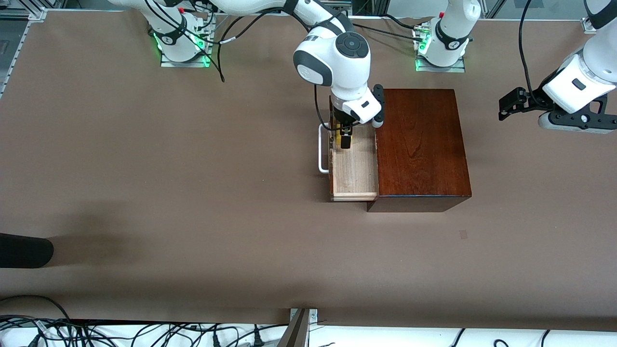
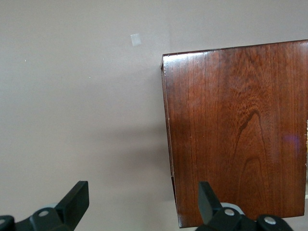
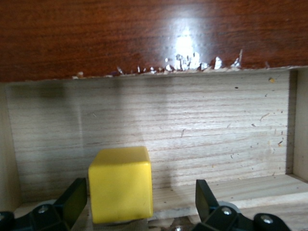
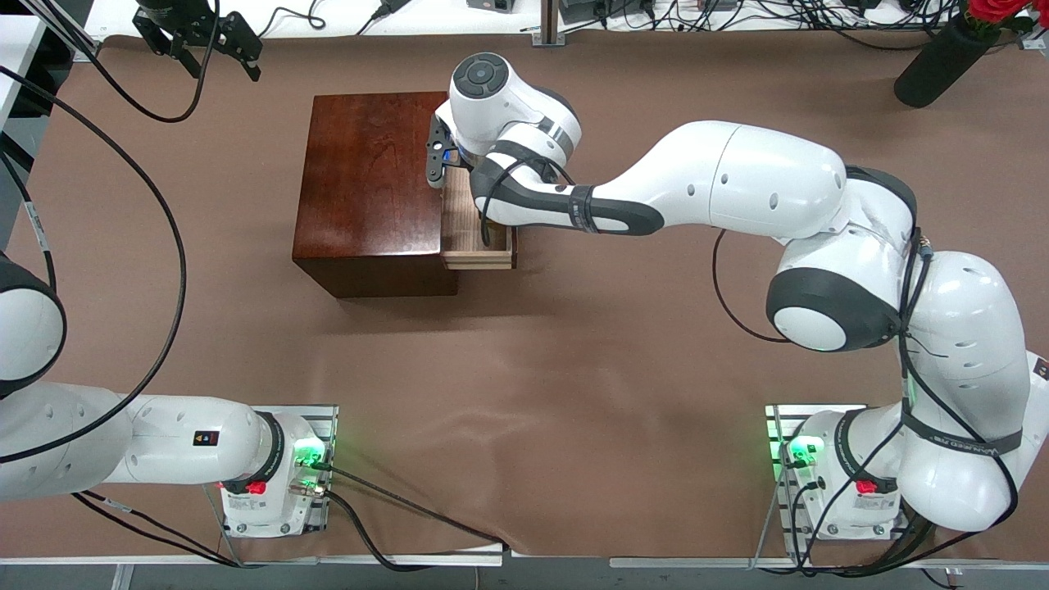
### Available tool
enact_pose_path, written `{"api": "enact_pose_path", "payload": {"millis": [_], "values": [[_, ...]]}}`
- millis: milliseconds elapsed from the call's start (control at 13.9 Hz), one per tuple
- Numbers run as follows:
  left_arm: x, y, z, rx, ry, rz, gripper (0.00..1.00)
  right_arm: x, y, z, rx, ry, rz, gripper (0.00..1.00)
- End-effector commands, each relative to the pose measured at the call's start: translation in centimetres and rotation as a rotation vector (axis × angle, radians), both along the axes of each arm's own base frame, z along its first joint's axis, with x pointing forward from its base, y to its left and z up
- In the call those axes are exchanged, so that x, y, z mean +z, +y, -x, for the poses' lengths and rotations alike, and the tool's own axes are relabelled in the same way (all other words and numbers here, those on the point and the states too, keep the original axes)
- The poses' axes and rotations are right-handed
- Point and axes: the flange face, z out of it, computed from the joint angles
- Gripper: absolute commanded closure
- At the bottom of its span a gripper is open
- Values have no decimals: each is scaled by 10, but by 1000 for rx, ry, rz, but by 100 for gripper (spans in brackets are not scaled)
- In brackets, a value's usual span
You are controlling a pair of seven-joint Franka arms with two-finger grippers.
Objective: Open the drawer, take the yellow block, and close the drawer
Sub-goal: 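Lower the right gripper and close it on the yellow cube, then lift the cube with the right gripper while the left gripper approaches the drawer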
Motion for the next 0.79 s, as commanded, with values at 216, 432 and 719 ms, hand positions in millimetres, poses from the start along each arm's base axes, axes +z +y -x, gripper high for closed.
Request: {"api": "enact_pose_path", "payload": {"millis": [216,432,719], "values": [[6,-3,-4,-7,9,13,0,-21,3,0,40,-3,37,5],[6,-3,-4,-7,9,13,0,-21,3,-1,39,-3,37,55],[6,-3,-4,-7,9,13,0,-11,4,-1,36,-10,27,100]]}}
